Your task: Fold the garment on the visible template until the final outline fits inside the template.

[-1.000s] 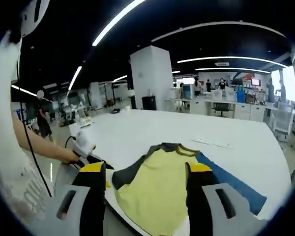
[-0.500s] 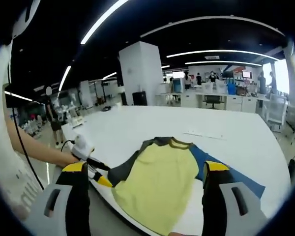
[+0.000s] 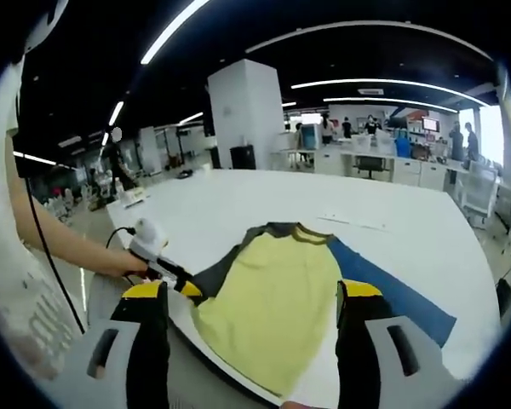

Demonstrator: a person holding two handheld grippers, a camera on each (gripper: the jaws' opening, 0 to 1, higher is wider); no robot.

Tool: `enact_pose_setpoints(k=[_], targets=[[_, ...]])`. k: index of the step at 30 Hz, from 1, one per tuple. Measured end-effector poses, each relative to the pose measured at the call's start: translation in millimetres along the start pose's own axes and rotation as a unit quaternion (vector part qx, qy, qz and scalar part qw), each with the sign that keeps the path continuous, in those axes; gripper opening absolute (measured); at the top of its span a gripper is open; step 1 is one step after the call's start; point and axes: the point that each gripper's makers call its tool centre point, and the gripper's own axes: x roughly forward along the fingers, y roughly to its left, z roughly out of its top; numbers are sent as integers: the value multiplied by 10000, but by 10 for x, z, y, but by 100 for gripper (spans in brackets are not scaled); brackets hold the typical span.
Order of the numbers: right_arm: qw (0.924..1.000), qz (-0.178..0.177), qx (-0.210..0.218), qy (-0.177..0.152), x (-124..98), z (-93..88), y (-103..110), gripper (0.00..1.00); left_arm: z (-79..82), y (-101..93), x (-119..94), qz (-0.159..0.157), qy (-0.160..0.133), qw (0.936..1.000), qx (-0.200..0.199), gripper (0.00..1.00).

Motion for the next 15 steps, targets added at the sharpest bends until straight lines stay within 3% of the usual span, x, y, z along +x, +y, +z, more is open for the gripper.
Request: enact_pose_setpoints(k=[4,9,12,15], targets=[[10000,-4,27,-43,1,9,4,81,67,40,-72,46,-117,9994,-310,2],[10000,-25,33,-44,18,6,-13,80,99,55,-193,83,-171,9990,-396,1],[10000,-28,43,-54,25,7,-19,80,186,53,-321,16,-417,9971,-641,1],[10000,-28,53,-50,33,-2,-20,79,216,77,-433,53,-468,9970,-607,1]])
